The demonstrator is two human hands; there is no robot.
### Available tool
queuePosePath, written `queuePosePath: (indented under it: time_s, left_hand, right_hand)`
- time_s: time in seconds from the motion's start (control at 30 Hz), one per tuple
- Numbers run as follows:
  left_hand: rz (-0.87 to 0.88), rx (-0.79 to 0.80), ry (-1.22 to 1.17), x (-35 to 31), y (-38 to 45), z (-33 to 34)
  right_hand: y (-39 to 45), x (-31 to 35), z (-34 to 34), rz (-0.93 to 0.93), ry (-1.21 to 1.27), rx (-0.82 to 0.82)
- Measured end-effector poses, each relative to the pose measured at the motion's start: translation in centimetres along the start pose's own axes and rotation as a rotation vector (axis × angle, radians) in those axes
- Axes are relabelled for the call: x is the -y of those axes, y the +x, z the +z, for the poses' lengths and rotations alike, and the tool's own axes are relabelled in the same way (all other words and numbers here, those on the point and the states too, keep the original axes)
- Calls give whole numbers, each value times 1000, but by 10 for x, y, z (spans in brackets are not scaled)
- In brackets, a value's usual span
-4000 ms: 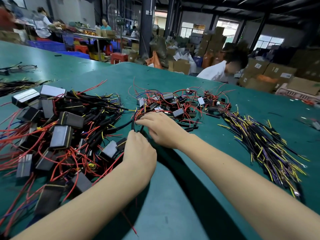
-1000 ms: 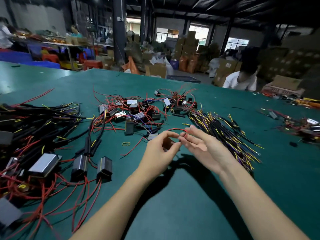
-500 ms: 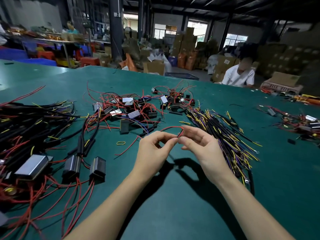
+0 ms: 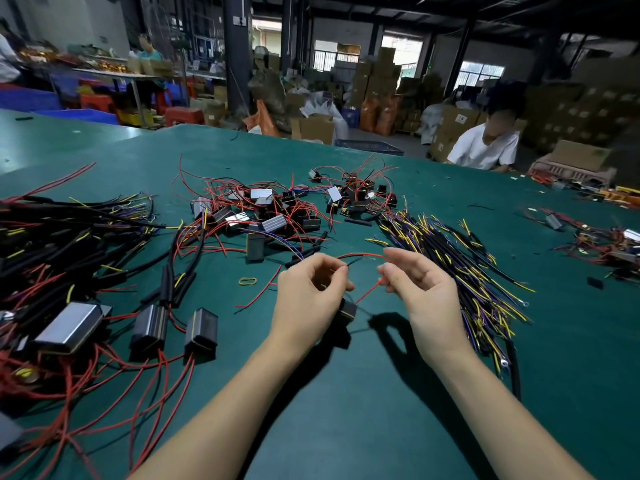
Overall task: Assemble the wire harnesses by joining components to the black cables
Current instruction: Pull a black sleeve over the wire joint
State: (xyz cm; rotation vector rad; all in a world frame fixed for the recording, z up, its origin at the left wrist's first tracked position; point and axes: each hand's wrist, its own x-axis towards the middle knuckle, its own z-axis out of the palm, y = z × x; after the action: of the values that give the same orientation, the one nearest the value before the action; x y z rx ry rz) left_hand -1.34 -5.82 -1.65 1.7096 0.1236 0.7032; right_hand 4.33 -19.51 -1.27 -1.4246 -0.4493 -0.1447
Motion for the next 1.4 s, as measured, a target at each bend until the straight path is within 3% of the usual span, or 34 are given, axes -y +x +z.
queuePosePath:
  time_s: [0.2,0.37,0.47,0.63,0.73,0.9,1.07,1.23,1.4]
  left_hand:
    - [56,-9,22,-3,1,-4]
    - [235,93,188,-3,0,-4]
    - [285,155,308,-1,0,-4]
    - [178,84,164,-2,-2,2]
    - [52,84,11,-5,-3,7]
    - [15,112,-79,-7,-5,9]
    - [47,112,-45,-9,-7,9]
    - [228,13,51,-16,-11,8]
    - [356,141,210,-18,-9,4]
  right_hand:
    - [1,-5,-6,81,87,-34]
    - [-2,5,0,4,101,-13]
    - [-7,12,4,-102,-13,28]
    - [-11,14,2,-350,-435,179]
    - [-11,13,2,-455,-508,156]
    - [-8,14,6,-356,-234,-64]
    - [-8,10,1,-247,-238,-19]
    - [-9,12,1,-272,-300,-52]
    - [-11,13,2,-375,-442,-7]
